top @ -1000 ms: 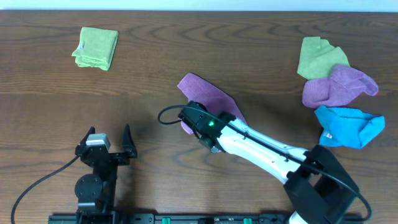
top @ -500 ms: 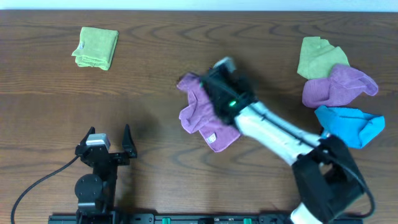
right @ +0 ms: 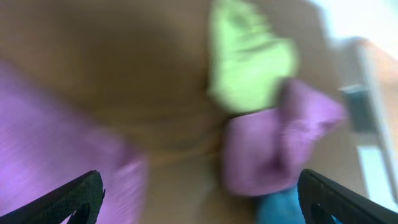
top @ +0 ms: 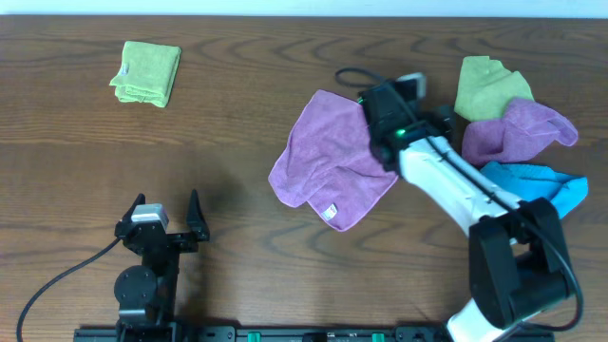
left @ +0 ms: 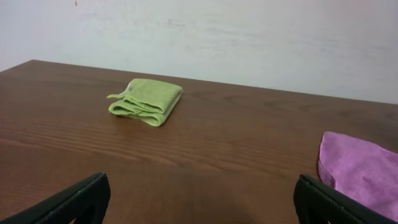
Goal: Fold the cloth
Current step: 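Spread the purple cloth flat by pulling its corner with the right gripper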
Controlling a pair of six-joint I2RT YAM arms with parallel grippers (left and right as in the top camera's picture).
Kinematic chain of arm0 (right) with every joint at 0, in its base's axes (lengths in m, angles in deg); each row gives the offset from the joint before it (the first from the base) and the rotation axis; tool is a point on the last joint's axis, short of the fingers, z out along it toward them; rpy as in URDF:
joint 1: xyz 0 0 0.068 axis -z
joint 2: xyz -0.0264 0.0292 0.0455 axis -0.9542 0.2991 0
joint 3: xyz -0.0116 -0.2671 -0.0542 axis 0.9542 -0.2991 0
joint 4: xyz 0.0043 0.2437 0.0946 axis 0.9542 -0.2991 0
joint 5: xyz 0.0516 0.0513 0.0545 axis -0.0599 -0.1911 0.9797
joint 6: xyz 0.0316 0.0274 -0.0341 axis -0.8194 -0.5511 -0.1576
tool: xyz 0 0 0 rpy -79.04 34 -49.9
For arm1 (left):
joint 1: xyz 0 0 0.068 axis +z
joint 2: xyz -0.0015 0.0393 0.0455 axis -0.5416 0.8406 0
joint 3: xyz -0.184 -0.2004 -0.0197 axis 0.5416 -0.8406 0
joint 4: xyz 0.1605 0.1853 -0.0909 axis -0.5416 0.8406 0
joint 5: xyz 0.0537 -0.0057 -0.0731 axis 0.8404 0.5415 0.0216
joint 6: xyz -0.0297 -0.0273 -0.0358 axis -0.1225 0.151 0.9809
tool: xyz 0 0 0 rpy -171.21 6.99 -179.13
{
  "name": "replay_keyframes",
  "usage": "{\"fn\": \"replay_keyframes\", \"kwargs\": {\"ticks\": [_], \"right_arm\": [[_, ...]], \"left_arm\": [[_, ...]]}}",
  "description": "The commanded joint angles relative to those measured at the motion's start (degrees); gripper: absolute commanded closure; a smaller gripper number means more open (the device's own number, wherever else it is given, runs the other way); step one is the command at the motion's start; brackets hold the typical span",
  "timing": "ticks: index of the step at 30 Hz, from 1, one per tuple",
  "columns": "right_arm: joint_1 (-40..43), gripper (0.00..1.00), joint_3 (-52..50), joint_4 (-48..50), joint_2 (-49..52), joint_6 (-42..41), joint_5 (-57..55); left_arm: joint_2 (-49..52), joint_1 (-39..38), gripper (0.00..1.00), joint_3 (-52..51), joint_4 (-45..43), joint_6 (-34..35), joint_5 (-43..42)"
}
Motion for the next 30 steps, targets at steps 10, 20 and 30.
{"fn": "replay_keyframes", "kwargs": {"ticks": [10, 20, 30], "right_arm": [[-1.3, 0.99, 0.3, -7.7, 1.1, -6.8, 34.6], [-4.5, 0.99, 0.3, -18.9, 0.4, -6.7, 52.7], [-14.6, 0.98, -1.4, -19.8, 0.4, -5.0, 43.7]], "left_arm": [[-0.3, 0.4, 0.04, -1.9, 1.4, -0.4, 1.5], [-0.3, 0.4, 0.05, -1.9, 1.4, -0.4, 1.5], [-0.3, 0.4, 0.05, -1.9, 1.4, -0.4, 1.5]]}}
